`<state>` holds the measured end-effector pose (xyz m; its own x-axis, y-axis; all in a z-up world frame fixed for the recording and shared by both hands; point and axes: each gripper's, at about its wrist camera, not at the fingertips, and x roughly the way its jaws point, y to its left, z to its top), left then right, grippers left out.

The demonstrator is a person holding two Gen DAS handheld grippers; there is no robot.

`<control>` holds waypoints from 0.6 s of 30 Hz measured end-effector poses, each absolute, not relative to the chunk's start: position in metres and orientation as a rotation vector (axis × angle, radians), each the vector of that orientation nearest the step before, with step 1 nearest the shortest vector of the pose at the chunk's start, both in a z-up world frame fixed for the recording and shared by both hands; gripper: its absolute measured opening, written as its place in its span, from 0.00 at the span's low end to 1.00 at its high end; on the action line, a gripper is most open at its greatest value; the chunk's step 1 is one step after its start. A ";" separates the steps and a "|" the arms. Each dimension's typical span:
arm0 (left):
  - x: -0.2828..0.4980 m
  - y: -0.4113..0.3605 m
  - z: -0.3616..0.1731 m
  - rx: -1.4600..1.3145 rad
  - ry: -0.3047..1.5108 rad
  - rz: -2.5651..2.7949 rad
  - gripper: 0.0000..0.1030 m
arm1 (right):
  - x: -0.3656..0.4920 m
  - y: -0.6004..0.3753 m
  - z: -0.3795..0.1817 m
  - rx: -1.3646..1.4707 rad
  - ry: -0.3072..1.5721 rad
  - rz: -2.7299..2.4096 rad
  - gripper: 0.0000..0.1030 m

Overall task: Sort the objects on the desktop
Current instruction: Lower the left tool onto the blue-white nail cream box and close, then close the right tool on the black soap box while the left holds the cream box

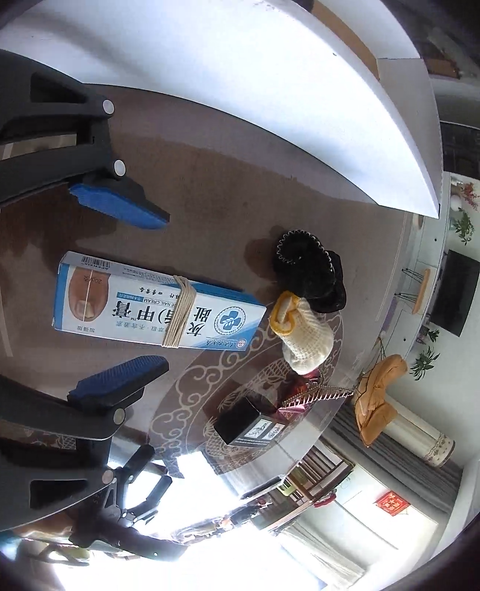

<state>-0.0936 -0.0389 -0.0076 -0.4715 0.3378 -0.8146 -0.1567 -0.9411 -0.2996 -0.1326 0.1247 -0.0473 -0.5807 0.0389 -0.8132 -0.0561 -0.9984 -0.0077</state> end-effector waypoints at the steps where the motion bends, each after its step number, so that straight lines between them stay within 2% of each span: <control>1: -0.096 -0.029 -0.012 -1.430 -0.172 2.474 0.71 | -0.133 0.125 -0.047 -1.412 0.029 2.746 1.00; 5: -0.105 -0.003 -0.023 -1.405 0.127 2.546 0.78 | -0.133 0.125 -0.048 -1.412 0.029 2.746 1.00; 6: -0.106 0.003 -0.025 -1.399 0.183 2.560 0.86 | -0.133 0.125 -0.048 -1.412 0.029 2.746 1.00; 7: -0.107 0.006 -0.026 -1.379 0.209 2.578 0.89 | -0.133 0.125 -0.047 -1.412 0.029 2.746 1.00; 9: -0.110 0.005 -0.029 -1.381 0.196 2.600 1.00 | -0.133 0.125 -0.048 -1.412 0.029 2.746 1.00; 12: -0.114 -0.005 -0.031 -1.382 0.127 2.634 1.00 | -0.133 0.125 -0.048 -1.412 0.029 2.746 1.00; 18: -0.113 -0.006 -0.032 -1.370 0.134 2.642 1.00 | -0.134 0.125 -0.048 -1.411 0.029 2.746 1.00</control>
<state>-0.1128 -0.0060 -0.0324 -0.5666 0.1029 -0.8175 -0.1850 -0.9827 0.0045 -0.1335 0.1254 -0.0482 -0.5811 0.0389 -0.8129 -0.0563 -0.9984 -0.0076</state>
